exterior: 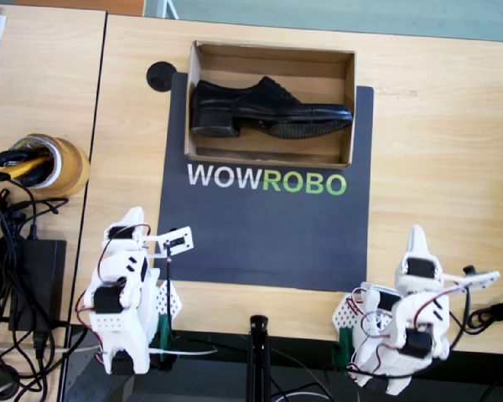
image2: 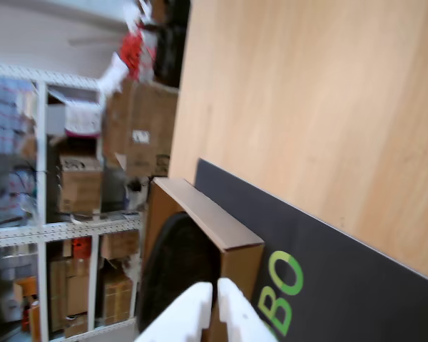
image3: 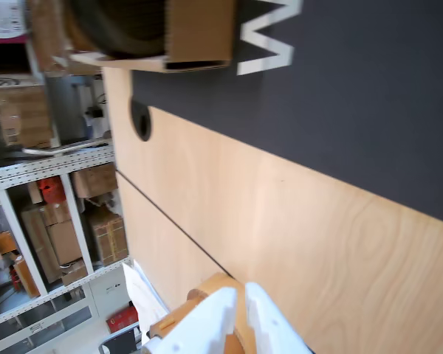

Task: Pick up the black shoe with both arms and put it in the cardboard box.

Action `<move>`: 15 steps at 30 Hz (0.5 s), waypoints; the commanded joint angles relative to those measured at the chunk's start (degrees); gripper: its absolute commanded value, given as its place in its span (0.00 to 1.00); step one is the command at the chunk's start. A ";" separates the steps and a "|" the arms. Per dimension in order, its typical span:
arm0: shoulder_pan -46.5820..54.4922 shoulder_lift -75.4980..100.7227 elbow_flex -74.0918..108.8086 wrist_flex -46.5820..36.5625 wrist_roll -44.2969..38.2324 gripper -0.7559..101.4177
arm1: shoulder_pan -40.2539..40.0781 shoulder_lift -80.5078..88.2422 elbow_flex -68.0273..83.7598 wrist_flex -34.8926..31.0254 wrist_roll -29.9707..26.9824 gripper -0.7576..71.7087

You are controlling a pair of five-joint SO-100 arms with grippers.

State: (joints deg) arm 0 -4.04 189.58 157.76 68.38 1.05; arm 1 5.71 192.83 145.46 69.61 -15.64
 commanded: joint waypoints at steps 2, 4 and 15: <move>-0.53 1.05 6.77 -3.43 0.44 0.01 | -0.97 2.55 10.02 -4.31 -0.70 0.01; -0.53 1.05 9.67 -5.10 0.62 0.01 | -1.14 2.55 14.15 -5.89 0.88 0.01; 2.11 1.05 16.88 -6.33 -0.26 0.01 | -5.89 2.55 30.23 -8.96 6.42 0.01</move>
State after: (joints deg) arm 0 -1.23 189.58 173.94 62.58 0.53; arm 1 0.70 192.83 173.67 61.70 -9.32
